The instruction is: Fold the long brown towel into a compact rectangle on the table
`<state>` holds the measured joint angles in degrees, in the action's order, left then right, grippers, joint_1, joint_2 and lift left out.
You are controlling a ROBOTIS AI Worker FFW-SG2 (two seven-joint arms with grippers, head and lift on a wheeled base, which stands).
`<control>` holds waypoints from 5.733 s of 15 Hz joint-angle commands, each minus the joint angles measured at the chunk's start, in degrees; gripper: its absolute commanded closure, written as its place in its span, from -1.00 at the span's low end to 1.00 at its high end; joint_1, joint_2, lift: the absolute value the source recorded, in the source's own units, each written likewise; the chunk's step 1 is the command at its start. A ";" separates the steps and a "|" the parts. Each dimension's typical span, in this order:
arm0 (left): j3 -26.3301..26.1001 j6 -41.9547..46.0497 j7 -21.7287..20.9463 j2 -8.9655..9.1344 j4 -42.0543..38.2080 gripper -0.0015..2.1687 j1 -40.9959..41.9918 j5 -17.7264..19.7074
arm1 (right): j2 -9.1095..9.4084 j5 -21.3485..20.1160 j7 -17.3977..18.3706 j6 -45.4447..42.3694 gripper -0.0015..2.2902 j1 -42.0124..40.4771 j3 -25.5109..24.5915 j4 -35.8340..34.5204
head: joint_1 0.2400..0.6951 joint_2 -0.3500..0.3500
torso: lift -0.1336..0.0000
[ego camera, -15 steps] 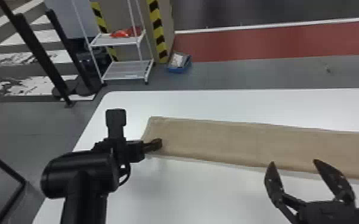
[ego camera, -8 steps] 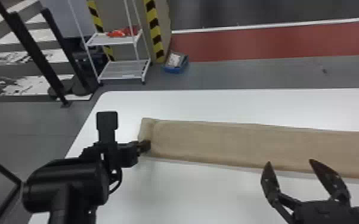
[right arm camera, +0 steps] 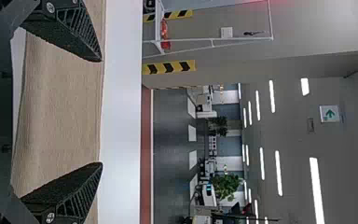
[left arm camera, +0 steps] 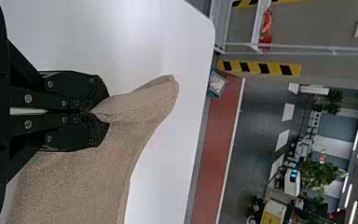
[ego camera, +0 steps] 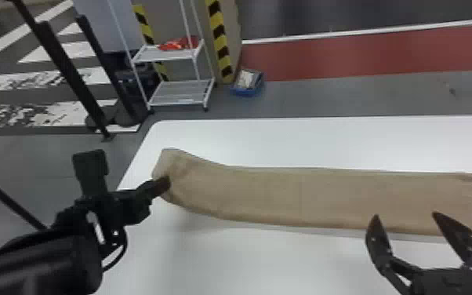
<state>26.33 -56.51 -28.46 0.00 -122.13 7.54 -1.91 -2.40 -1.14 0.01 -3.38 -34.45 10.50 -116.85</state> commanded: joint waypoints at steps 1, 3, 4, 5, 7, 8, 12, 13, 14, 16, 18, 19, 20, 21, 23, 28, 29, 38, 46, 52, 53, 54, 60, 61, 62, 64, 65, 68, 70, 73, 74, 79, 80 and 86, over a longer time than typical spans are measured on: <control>5.14 -2.16 0.07 0.15 -3.47 0.93 -0.95 0.68 | -0.41 0.79 0.17 0.00 -0.92 0.09 -0.49 0.13 | 1.00 0.87 | -0.82; 5.05 -7.43 0.07 0.15 -9.09 0.93 -0.86 1.82 | -0.58 0.88 1.66 0.53 -0.92 0.17 -0.66 0.13 | 1.00 0.96 | -0.82; 2.76 -9.54 0.42 0.15 -12.78 0.93 -0.25 1.82 | -0.50 1.05 2.80 0.88 -0.92 0.26 -0.75 0.13 | 1.00 0.98 | -0.82; -0.93 -10.25 1.56 0.15 -15.33 0.93 0.90 1.82 | -0.50 1.41 3.16 0.70 -0.92 0.26 -1.01 0.13 | 1.00 0.96 | -0.82; -13.06 -10.42 5.08 0.15 -19.11 0.93 2.92 -1.08 | -0.41 1.67 4.21 0.53 -0.92 0.17 -1.54 0.13 | 1.00 0.83 | -0.82; -20.09 -10.42 6.13 0.15 -19.46 0.93 3.09 -4.33 | -0.41 1.67 4.56 0.53 -0.92 0.09 -1.72 0.04 | 1.00 0.74 | -0.82; -42.24 -10.25 14.04 0.15 -15.68 0.93 1.51 -15.05 | -0.85 2.81 5.35 0.53 -0.92 0.70 -1.72 0.48 | 1.00 0.10 | -0.82; -45.84 -10.25 15.98 0.15 -13.93 0.93 0.63 -15.67 | -1.02 2.90 5.35 0.53 -0.92 1.05 -1.72 0.75 | 1.00 0.01 | -0.82; -48.48 -9.90 17.91 0.15 -11.91 0.93 -0.07 -15.67 | -1.02 2.99 5.35 0.53 -0.92 1.14 -1.72 1.01 | 1.00 -0.08 | -0.82; -52.26 -7.61 22.66 0.15 -6.72 0.93 -2.00 -15.84 | -1.02 3.16 5.35 0.53 -0.92 1.49 -1.72 1.45 | 1.00 -0.24 | -0.82; -54.28 -6.73 23.45 0.15 -3.73 0.82 -2.18 -16.63 | -1.20 3.34 5.35 0.53 -0.92 1.76 -1.63 1.80 | 1.00 -0.37 | -0.82; -55.42 -6.73 23.98 0.15 -2.59 0.14 -2.00 -16.55 | -1.29 3.43 5.35 0.53 -0.92 1.93 -1.72 1.98 | 1.00 -0.40 | -0.82; -57.00 -6.38 24.68 0.15 -1.45 -0.82 -1.83 -16.72 | -1.38 3.95 5.35 0.53 -0.92 2.11 -1.72 2.06 | 1.00 -0.46 | -0.82; -57.88 -5.68 24.68 0.15 -0.39 -1.00 -1.74 -16.72 | -1.38 4.04 5.35 0.53 -0.92 2.20 -1.72 2.24 | 1.00 -0.46 | -0.82; -59.38 -3.57 26.17 0.15 1.72 -1.00 -1.65 -16.72 | -1.20 3.95 5.35 0.53 -0.92 2.37 -1.72 2.41 | 1.00 -0.55 | -0.82; -57.79 0.65 27.75 0.15 1.28 -0.97 -0.51 -16.37 | -1.02 3.87 5.27 1.93 -0.92 2.90 -1.54 2.41 | 1.00 -0.65 | -0.82; -55.42 3.46 27.67 0.15 0.84 -0.97 0.98 -16.20 | -0.94 3.87 5.27 2.46 -0.92 3.25 -1.45 2.50 | 1.00 -0.64 | -0.82; -26.59 38.80 26.09 0.15 -0.22 -0.97 16.63 -3.98 | -1.02 1.67 4.21 17.93 -0.92 15.99 5.49 10.33 | 1.00 0.19 | -0.82; -22.55 44.25 20.46 0.15 3.74 -0.97 17.33 3.49 | -0.76 0.26 4.21 20.74 -0.83 18.72 5.49 15.07 | 1.00 0.46 | -0.82; -22.64 44.25 19.67 0.15 4.35 -0.96 17.24 3.67 | -0.58 -0.70 4.21 21.09 -0.80 21.27 7.51 16.04 | 1.00 0.48 | -0.82; -22.64 44.25 19.67 0.15 4.35 -0.96 17.24 3.67 | -0.58 -0.97 4.21 21.80 -0.75 21.71 7.86 16.30 | 1.00 0.49 | -0.82; -22.73 44.25 19.58 0.15 4.35 -0.96 17.24 3.67 | -0.50 -1.32 4.21 22.85 -0.75 22.15 8.22 16.83 | 1.00 0.49 | -0.82; -22.73 44.25 18.97 0.15 4.62 -0.96 17.42 3.67 | -0.06 -1.76 4.21 23.91 -0.66 23.20 9.27 18.24 | 1.00 0.53 | -0.82; -22.73 44.25 18.88 0.15 4.71 -0.96 17.51 3.76 | -0.06 -1.76 4.21 23.91 -0.58 23.29 9.45 18.24 | 1.00 0.54 | -0.82; -22.73 44.25 18.88 0.15 4.71 -0.96 17.60 3.76 | -0.06 -1.76 4.21 23.91 -0.50 23.29 9.62 18.24 | 1.00 0.54 | -0.82; -22.73 44.25 18.88 0.15 4.71 -0.96 17.68 3.67 | -0.14 -1.85 4.21 23.55 -0.29 23.11 10.15 17.97 | 1.00 0.55 | -0.82; -22.64 44.25 18.88 0.15 4.79 -0.96 17.77 3.76 | -0.06 -1.93 4.21 23.55 -0.15 23.03 10.15 17.88 | 1.00 0.56 | -0.82; -22.64 44.25 18.88 0.15 4.97 -0.96 17.95 3.76 | -0.14 -2.02 4.21 23.38 0.03 22.76 10.15 17.62 | 1.00 0.58 | -0.82; -22.64 44.25 18.88 0.15 5.06 -0.96 17.95 3.76 | -0.14 -2.20 4.21 22.85 0.03 22.15 10.15 15.95 | 1.00 0.58 | -0.82; -22.55 44.77 18.79 0.15 5.06 -0.96 17.95 3.76 | -0.76 -2.29 4.12 22.68 0.03 20.57 8.74 9.71 | 1.00 0.58 | -0.82; -22.55 44.77 18.79 0.15 5.06 -0.96 17.95 3.76 | -1.02 -2.11 3.24 22.85 0.03 19.86 8.22 7.34 | 1.00 0.58 | -0.82; -22.64 44.77 18.53 0.15 5.59 -0.96 17.86 3.76 | -0.94 -2.90 -0.45 25.66 0.02 18.37 6.11 5.05 | 1.00 0.50 | -0.82; -22.73 44.77 18.53 0.15 5.59 -0.96 17.86 3.76 | -0.76 -3.34 -0.45 25.49 0.02 18.54 6.37 6.46 | 1.00 0.49 | -0.82; -22.64 44.95 18.17 0.15 5.85 -0.96 18.03 3.84 | -0.41 -4.22 -0.27 27.25 -0.65 18.54 6.81 9.18 | 1.00 0.52 | -0.82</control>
<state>3.74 -11.56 -10.14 0.00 -116.34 25.57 1.93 -2.82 -5.31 -0.30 23.72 -15.82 17.31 -107.94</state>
